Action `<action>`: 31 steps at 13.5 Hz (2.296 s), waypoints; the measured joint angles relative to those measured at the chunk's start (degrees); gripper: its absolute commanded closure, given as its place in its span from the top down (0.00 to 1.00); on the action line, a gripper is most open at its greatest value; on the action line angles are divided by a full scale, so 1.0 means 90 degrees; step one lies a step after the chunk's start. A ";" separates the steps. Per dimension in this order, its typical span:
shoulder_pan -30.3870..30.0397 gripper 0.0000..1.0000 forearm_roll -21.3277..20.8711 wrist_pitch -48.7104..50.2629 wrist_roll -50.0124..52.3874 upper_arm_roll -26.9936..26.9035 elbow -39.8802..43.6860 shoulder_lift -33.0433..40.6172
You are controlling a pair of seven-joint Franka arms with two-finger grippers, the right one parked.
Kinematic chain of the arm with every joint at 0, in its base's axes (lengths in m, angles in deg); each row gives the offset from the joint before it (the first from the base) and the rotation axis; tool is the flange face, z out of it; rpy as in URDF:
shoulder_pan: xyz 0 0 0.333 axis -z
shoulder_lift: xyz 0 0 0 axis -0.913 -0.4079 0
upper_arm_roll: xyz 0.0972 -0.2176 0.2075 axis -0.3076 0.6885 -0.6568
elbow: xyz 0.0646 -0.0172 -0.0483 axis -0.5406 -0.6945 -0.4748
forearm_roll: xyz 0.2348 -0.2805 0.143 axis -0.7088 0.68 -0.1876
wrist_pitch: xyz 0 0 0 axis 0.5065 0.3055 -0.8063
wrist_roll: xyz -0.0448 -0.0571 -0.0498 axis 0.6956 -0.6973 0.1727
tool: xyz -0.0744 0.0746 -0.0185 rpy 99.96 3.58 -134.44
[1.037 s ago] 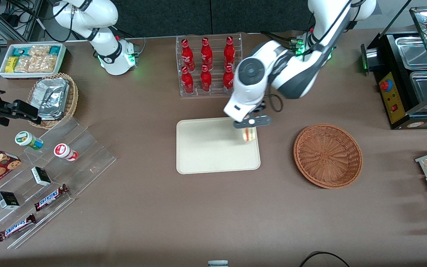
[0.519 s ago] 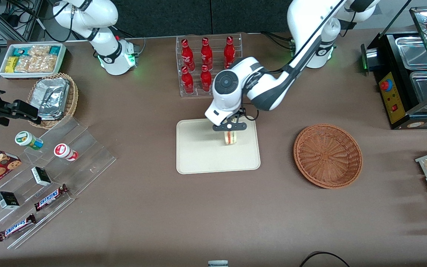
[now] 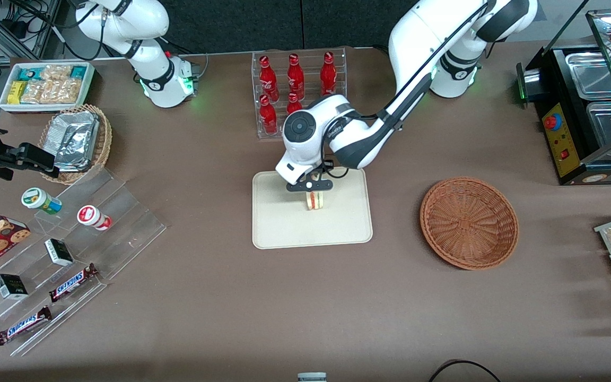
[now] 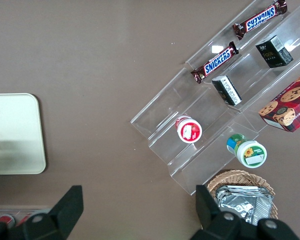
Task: Place sandwich from basket to tray
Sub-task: 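Carry the sandwich over the cream tray and lower it onto it, then open the left gripper, release the sandwich, and raise the arm away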
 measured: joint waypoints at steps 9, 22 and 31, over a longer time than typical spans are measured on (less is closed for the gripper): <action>-0.0009 1.00 -0.0049 -0.0141 -0.0003 -0.0040 0.0097 -0.0137; -0.0907 1.00 0.0311 0.3035 -0.0008 -0.0190 0.1133 0.1672; -0.0923 1.00 0.1075 0.4398 -0.2903 -0.2366 0.1134 0.3025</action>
